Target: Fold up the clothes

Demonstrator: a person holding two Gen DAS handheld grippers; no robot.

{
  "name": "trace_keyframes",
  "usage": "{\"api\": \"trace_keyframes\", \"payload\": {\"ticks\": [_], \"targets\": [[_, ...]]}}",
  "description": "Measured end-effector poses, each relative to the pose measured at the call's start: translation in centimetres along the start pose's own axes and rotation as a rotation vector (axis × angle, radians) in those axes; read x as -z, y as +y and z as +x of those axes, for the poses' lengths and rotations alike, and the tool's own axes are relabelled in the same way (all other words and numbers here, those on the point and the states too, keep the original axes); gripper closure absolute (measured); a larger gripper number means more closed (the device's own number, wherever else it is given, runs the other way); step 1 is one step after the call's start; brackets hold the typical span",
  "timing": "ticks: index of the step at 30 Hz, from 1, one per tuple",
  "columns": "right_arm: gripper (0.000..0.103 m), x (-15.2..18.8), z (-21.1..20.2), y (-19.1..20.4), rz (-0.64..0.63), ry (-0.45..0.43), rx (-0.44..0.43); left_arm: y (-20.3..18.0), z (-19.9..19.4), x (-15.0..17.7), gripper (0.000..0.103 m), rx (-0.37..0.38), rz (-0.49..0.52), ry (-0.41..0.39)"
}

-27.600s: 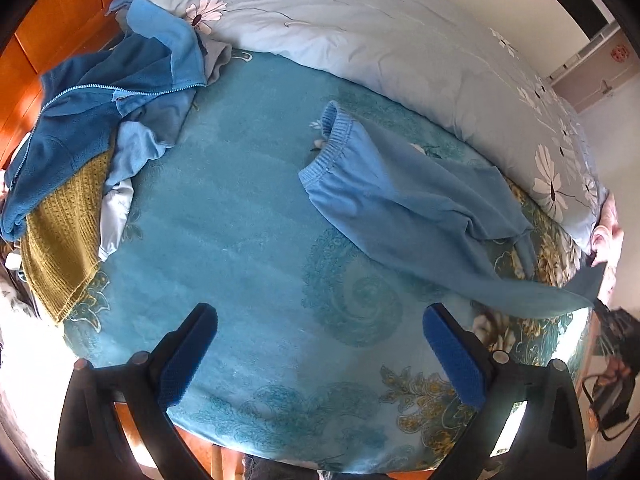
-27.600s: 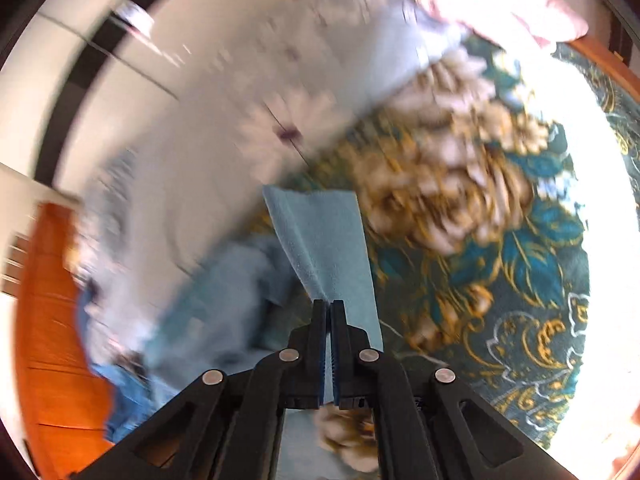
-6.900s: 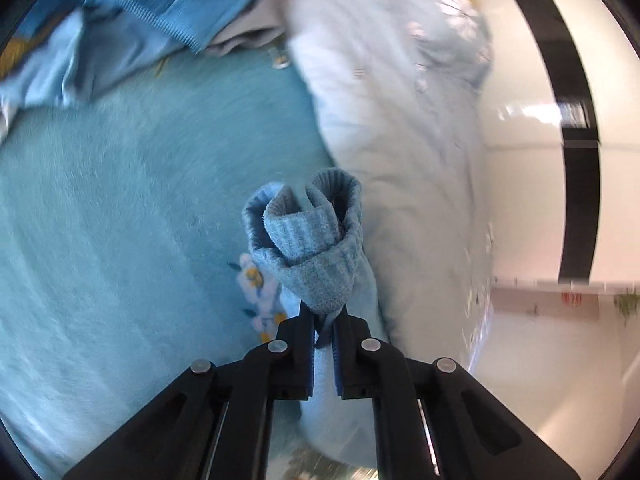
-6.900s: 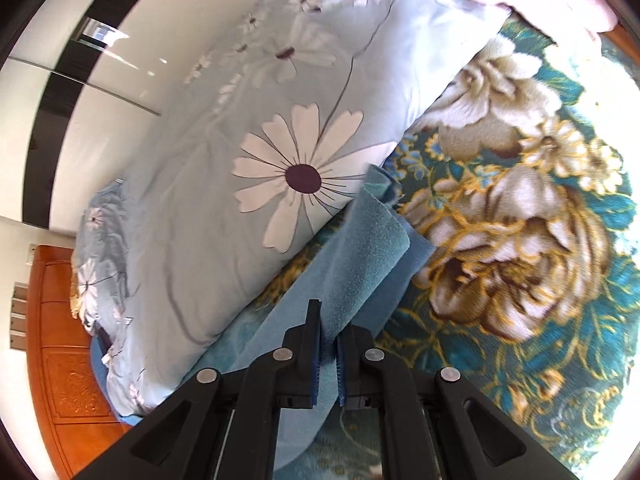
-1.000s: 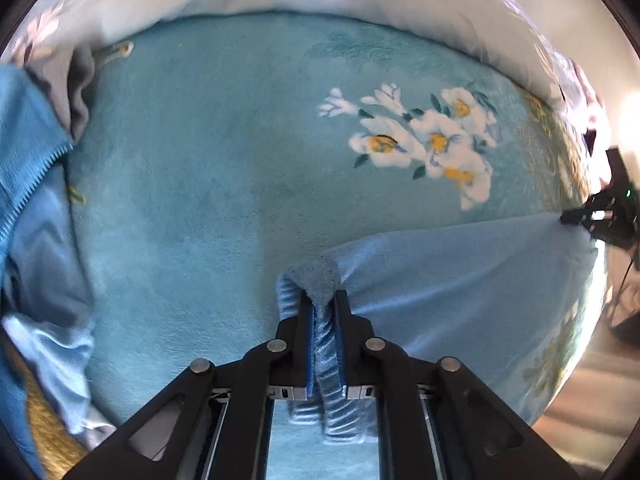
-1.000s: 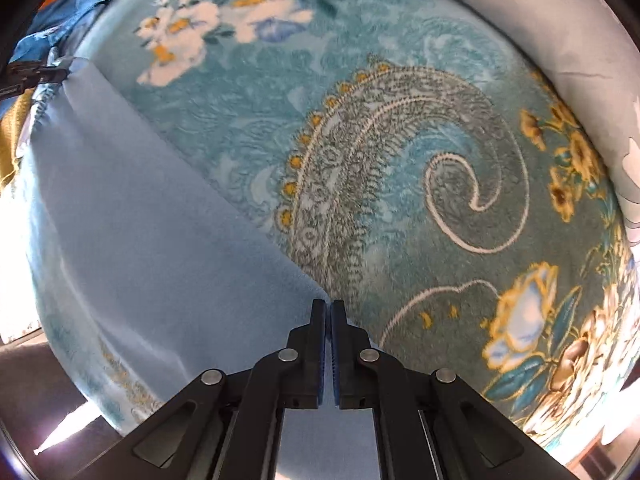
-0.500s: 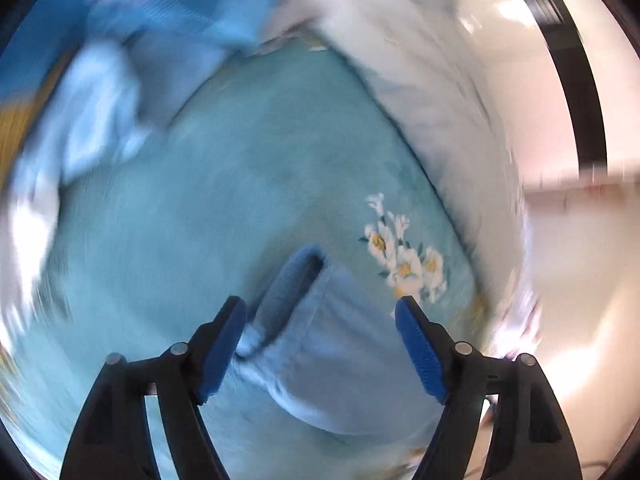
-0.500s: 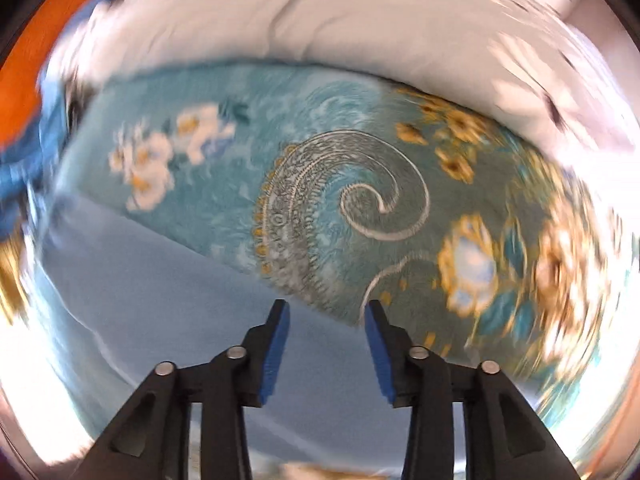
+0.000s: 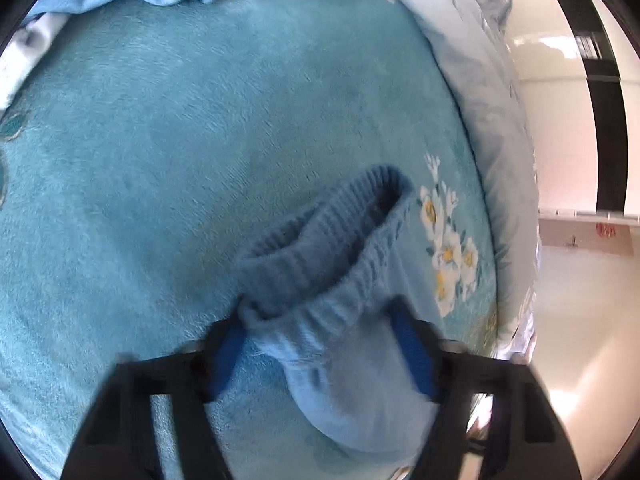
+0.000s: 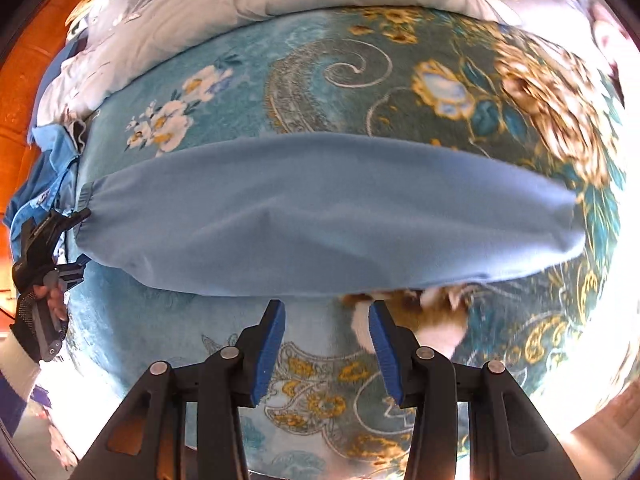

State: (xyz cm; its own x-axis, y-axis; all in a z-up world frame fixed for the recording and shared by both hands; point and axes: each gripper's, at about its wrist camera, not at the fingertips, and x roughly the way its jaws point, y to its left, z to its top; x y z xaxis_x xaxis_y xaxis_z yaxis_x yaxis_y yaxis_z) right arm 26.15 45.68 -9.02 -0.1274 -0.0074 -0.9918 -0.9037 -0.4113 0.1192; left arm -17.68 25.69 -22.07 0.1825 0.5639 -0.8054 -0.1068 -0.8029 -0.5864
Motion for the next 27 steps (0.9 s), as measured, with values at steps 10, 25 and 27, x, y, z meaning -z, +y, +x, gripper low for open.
{"api": "trace_keyframes", "payload": {"ticks": [10, 25, 27], "targets": [[0.056, 2.3, 0.5, -1.4, 0.086, 0.012, -0.059, -1.0, -1.4, -3.6, 0.086, -0.019, -0.002, -0.048], [0.056, 4.0, -1.1, -14.8, 0.461, -0.129, -0.069, -0.5, -4.5, -3.4, 0.073, -0.103, -0.013, -0.084], [0.056, 4.0, -0.7, -16.6, 0.535, -0.148, -0.11, -1.0, -5.1, -2.3, 0.065, -0.119, -0.008, -0.075]]}}
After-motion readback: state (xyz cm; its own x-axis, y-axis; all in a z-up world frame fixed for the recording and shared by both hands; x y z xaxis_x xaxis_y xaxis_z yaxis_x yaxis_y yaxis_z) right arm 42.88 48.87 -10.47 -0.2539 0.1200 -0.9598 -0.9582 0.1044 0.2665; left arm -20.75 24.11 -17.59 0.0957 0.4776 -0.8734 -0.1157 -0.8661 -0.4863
